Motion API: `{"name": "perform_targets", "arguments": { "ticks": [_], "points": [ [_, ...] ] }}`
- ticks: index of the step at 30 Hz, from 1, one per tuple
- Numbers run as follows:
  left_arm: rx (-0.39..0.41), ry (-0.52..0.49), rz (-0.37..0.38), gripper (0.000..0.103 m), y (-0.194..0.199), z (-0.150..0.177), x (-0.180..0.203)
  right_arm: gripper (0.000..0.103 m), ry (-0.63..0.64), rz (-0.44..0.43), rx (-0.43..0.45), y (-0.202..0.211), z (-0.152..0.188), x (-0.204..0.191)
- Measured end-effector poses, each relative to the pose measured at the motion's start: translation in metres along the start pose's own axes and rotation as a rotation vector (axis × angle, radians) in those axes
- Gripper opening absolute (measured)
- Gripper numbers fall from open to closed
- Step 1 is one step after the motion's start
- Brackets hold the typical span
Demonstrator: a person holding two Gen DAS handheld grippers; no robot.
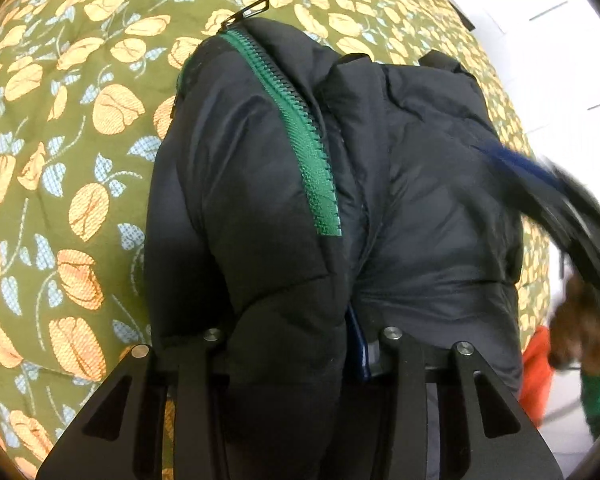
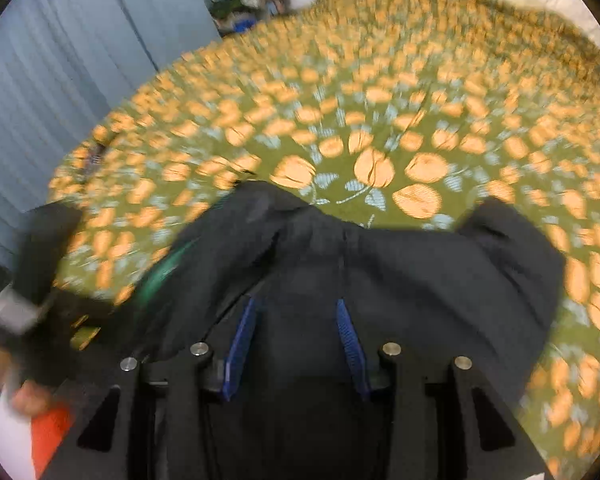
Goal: Fold large clothes
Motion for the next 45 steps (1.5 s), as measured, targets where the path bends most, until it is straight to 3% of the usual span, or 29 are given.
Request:
{"name": "perform_targets", "arguments": {
  "ticks": [3,7,9,11,16,22,26,28,32,36,39,45],
  "points": [
    [0.006,-0.001,0.008,0.04,-0.001,-0.001,-0.002,0.043,0.021,-0.059,0.032,0.064,0.048,-0.011],
    [0.016,-0.004,0.008,0.04,0.001,0.003,-0.001,0.043,-0.009,-0.146,0.027,0.107,0.115,-0.027],
    [0.021,0.001,0.011,0.04,0.006,0.011,-0.004,0.043,-0.034,-0.142,0.022,0.106,0.138,-0.028],
    [0.024,0.005,0.021,0.041,0.005,0.013,-0.004,0.042,-0.072,-0.085,-0.02,0.081,0.16,-0.016],
    [0.036,-0.013,-0.005,0.044,0.001,0.014,-0.003,0.042,-0.128,-0.058,-0.067,0.035,0.175,0.0],
    [0.048,-0.014,-0.016,0.045,-0.003,0.015,-0.005,0.042,-0.095,-0.043,-0.039,0.012,0.176,0.007],
    [0.034,-0.009,-0.015,0.045,0.0,0.016,-0.005,0.041,-0.152,-0.092,-0.078,0.036,0.165,0.002],
    [0.036,-0.003,-0.007,0.045,0.0,0.015,-0.003,0.041,-0.221,-0.142,-0.066,0.056,0.148,0.007],
    [0.047,0.003,0.001,0.045,0.0,0.016,-0.004,0.041,-0.231,-0.084,0.077,0.093,0.077,0.04],
    [0.058,0.009,0.01,0.046,0.001,0.02,-0.008,0.042,-0.269,-0.014,0.058,0.054,0.029,0.078],
    [0.066,0.018,0.004,0.046,-0.001,0.021,-0.011,0.042,-0.348,-0.022,-0.084,0.0,0.026,0.099],
    [0.078,0.033,0.007,0.046,-0.005,0.022,-0.012,0.042,-0.342,0.029,-0.134,-0.035,0.025,0.107]
  ]
}}
Point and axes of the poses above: each gripper's, at about its wrist camera, not at the fingertips, and y roughly against the way its jaws point, x to its right, z to its underside, the point moved 10 cm from there along -y, roughly the way its jaws point, and after that the axes turned 14 degrees about -y, right-handed, at the moved point
